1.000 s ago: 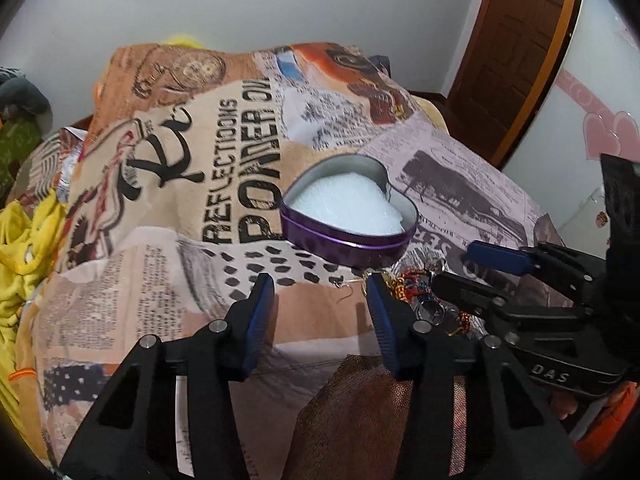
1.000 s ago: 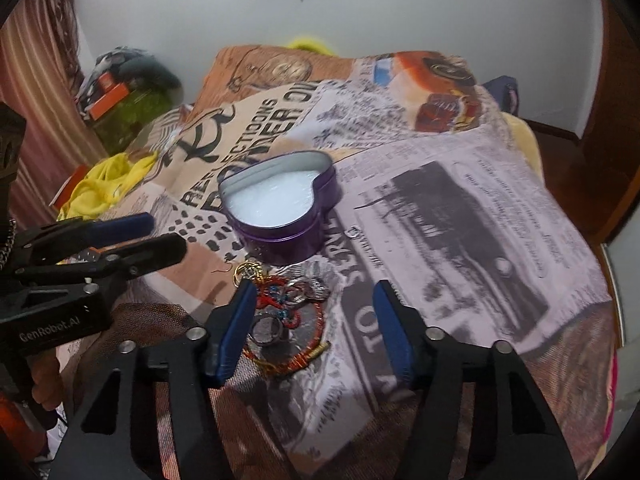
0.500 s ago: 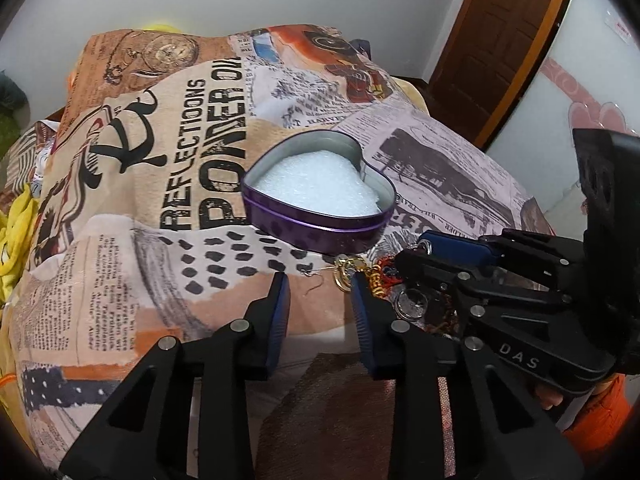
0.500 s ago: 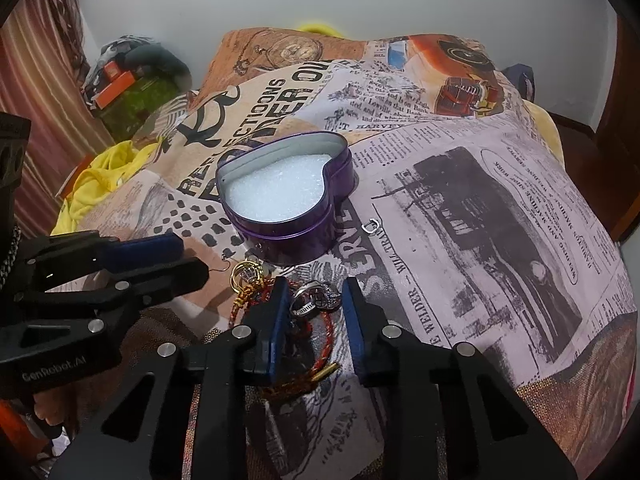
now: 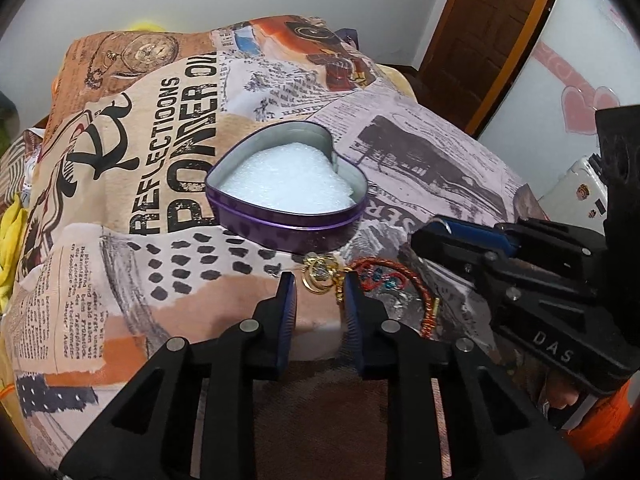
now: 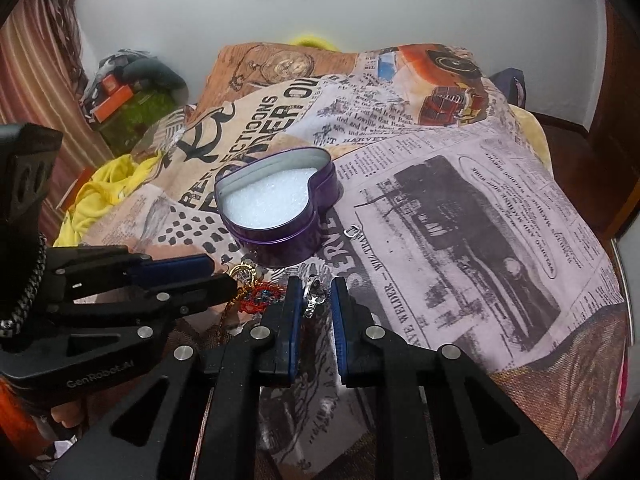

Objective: Organize jewelry
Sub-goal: 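Grasp the orange braided bracelet with the left gripper while the right gripper grasps a silver charm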

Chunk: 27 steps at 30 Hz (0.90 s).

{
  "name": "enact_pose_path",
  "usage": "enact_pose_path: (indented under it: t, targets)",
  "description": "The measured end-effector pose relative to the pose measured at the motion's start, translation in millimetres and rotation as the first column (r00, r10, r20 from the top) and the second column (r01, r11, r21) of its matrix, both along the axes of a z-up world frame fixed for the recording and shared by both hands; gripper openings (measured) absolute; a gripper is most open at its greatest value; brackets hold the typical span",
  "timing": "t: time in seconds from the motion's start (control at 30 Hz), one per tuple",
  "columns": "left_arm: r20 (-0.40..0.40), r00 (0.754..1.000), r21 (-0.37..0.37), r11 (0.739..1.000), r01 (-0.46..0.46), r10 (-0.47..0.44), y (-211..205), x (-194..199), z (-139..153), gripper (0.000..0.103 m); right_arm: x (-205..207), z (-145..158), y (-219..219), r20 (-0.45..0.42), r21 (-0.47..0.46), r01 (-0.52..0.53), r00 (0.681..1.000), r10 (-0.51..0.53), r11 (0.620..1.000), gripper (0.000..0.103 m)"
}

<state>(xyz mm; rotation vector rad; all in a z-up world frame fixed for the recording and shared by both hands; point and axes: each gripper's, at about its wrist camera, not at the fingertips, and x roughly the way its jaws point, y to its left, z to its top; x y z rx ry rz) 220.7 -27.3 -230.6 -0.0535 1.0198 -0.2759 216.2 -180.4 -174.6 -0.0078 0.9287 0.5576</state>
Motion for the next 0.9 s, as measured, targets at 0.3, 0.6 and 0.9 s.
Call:
enact_pose_path:
  t: [0.3,0.6,0.9]
  targets:
    - [-0.032,0.999,0.035,0.999,0.022,-0.021,-14,-5,-11,0.006,-8,10,-8,0.026,0.01,0.026,0.999,-0.026,1.0,0.013]
    - [0.027,1.0,0.038,0.999,0.011,-0.012,-11,-16,5,0.004,-12,16,-14,0.039,0.014,0.041,0.998,-0.042,0.999,0.013]
    - [0.122,0.993,0.02,1.0,-0.006,0.003,-2,-27,41,0.004,-20,31,-11,0.076,0.011,0.056,0.996,-0.056,0.998,0.013]
